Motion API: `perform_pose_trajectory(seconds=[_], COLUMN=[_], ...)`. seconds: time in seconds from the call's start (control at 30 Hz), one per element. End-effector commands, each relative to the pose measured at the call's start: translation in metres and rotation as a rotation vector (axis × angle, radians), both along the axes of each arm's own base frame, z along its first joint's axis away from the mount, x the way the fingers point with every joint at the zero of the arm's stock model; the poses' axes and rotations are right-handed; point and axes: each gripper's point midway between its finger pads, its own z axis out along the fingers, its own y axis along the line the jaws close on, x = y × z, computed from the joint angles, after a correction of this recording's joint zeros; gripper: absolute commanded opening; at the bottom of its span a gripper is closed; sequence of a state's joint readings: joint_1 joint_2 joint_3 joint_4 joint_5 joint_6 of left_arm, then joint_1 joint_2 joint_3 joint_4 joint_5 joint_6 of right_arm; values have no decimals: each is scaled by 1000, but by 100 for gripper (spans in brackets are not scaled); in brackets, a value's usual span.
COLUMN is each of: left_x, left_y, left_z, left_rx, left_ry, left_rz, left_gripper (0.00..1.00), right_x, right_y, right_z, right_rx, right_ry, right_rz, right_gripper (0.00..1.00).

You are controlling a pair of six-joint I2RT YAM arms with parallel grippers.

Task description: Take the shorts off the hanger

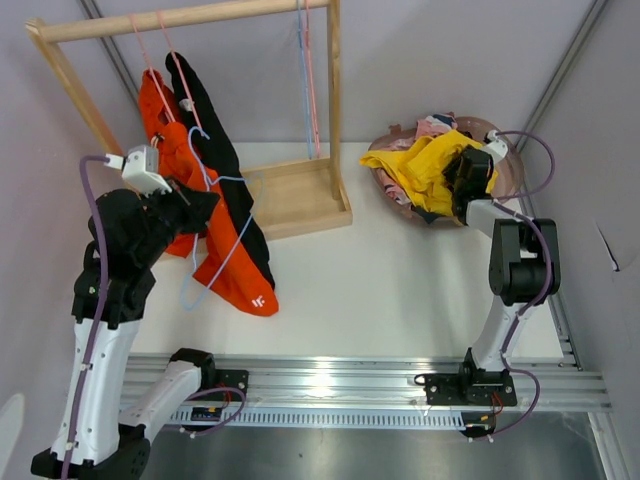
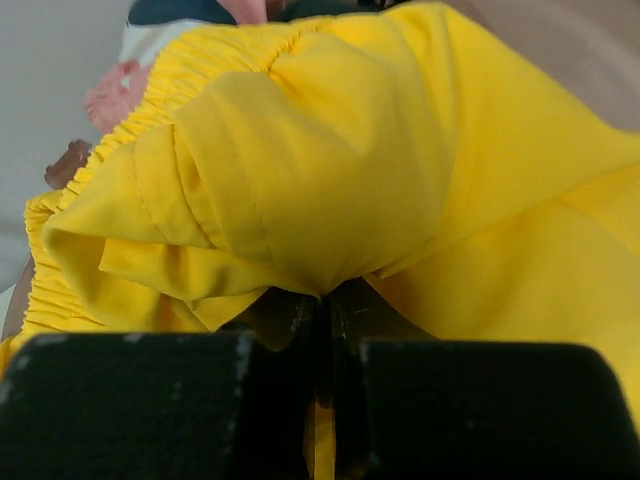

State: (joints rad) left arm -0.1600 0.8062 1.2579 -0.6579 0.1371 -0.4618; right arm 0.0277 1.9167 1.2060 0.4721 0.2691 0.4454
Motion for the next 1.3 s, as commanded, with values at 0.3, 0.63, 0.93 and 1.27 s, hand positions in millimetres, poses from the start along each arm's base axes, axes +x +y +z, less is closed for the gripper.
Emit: perform_pose_trajectory(seconds=[0.3, 0.63, 0.93, 1.27], left_x=[16, 124, 223, 249], left_y=[-22, -63, -80, -114], left_z=[122, 187, 188, 172], left_rx=[-75, -147, -160, -174], left_ry=[-239, -311, -331, -341], left_rz=[-102, -123, -20, -61], left_gripper=[0, 0, 0, 0], right_x=[-44, -168, -253, -269], right_y=[-1, 47, 93, 102], right_z=[60, 169, 155, 140], right_rx=[38, -37, 13, -19], right_ry=[44, -121, -142, -112], right_rz=[8, 64, 248, 302], right_gripper=[99, 99, 99, 99])
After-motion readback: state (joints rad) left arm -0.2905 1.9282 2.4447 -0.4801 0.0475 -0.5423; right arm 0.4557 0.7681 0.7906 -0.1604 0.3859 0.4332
